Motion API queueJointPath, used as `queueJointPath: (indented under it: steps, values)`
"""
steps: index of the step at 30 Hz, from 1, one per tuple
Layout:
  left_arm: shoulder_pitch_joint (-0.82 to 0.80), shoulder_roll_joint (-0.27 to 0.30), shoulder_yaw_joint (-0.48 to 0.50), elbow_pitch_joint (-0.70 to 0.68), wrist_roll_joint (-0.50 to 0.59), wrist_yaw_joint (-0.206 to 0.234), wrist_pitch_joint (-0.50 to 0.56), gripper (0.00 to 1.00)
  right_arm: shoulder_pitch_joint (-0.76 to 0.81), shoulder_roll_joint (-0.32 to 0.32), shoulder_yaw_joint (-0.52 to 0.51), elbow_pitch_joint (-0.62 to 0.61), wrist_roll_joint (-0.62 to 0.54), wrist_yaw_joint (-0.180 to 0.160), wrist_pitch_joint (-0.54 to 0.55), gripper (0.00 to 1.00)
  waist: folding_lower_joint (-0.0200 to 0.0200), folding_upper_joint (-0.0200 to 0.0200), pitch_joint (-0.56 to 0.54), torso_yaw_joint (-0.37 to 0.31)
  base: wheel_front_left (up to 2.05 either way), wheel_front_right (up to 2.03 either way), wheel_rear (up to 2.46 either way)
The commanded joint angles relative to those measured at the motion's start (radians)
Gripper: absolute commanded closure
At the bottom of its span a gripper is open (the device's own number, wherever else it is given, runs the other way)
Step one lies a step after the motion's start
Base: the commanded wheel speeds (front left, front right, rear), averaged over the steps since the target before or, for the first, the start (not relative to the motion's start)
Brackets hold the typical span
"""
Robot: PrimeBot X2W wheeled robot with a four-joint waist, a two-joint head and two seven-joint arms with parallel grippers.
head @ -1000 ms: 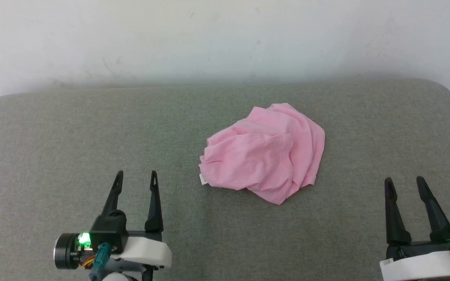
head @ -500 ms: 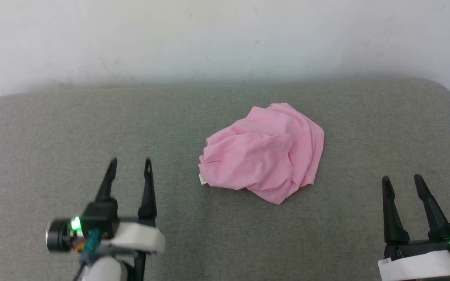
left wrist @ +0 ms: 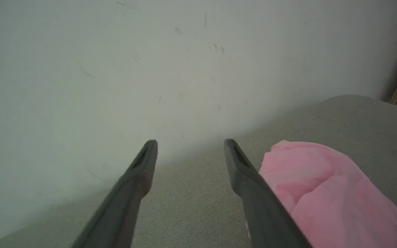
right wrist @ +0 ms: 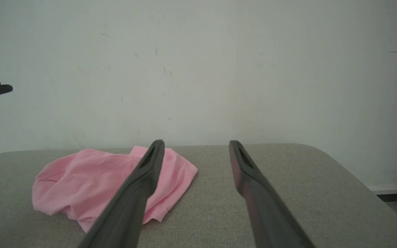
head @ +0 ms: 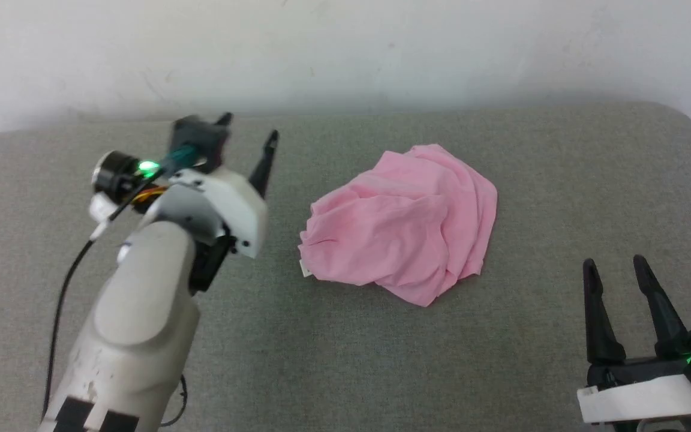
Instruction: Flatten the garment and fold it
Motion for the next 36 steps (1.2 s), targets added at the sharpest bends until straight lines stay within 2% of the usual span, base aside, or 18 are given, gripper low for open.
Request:
queueJointPath:
  steps: [1, 4, 7, 13, 19, 26, 27, 28, 31, 36]
  values:
    - [-0.023, 0.007, -0.041, 0.016, -0.023, -0.005, 0.035, 0.0, -0.018, 0.003, 0.001, -0.005, -0.009, -0.002, -0.005, 0.0, -0.0001, 0.0, 0.017, -0.01, 0.0, 0.0, 0.0]
    - [-0.098, 0.04, -0.222, 0.065, -0.178, -0.006, 0.214, 0.0, -0.036, 0.003, 0.006, -0.005, -0.01, -0.002, -0.005, 0.0, -0.0001, 0.0, 0.04, -0.023, 0.0, 0.0, 0.0]
    - [-0.164, 0.1, -0.381, 0.083, -0.331, -0.007, 0.37, 0.0, -0.053, 0.003, 0.011, -0.004, -0.008, -0.002, -0.005, 0.0, -0.0001, 0.0, 0.062, -0.04, 0.0, 0.0, 0.0]
    - [-0.263, 0.184, -0.621, 0.106, -0.504, -0.007, 0.552, 0.0, -0.082, 0.003, 0.019, -0.002, -0.006, -0.002, -0.005, 0.0, -0.0001, 0.0, 0.108, -0.074, 0.0, 0.0, 0.0]
    - [-0.318, 0.198, -0.766, 0.168, -0.62, -0.007, 0.642, 0.0, -0.118, 0.003, 0.026, 0.0, -0.004, -0.002, -0.005, 0.0, -0.0001, 0.0, 0.158, -0.109, 0.0, 0.0, 0.0]
    - [-0.315, 0.186, -0.917, 0.213, -0.676, -0.007, 0.619, 0.0, -0.135, 0.003, 0.03, 0.006, 0.004, -0.002, -0.005, 0.0, -0.0001, 0.0, 0.18, -0.13, 0.0, 0.0, 0.0]
    - [-0.315, 0.189, -0.939, 0.207, -0.675, -0.007, 0.608, 0.34, -0.135, 0.003, 0.028, 0.007, 0.005, -0.002, -0.005, 0.0, -0.0001, 0.0, 0.178, -0.128, 0.0, 0.0, 0.0]
    - [-0.314, 0.194, -0.955, 0.199, -0.679, -0.007, 0.599, 1.0, -0.132, 0.003, 0.023, 0.008, 0.005, -0.002, -0.005, 0.0, -0.0001, 0.0, 0.172, -0.124, 0.0, 0.0, 0.0]
    - [-0.327, 0.219, -0.979, 0.171, -0.684, -0.007, 0.548, 1.0, -0.118, 0.003, 0.016, 0.011, 0.001, -0.002, -0.005, 0.0, -0.0001, 0.0, 0.149, -0.104, 0.0, 0.0, 0.0]
    - [-0.346, 0.263, -0.957, 0.17, -0.714, -0.007, 0.374, 1.0, -0.096, 0.003, 0.012, 0.011, -0.006, -0.002, -0.005, 0.0, -0.0001, 0.0, 0.099, -0.058, 0.0, 0.0, 0.0]
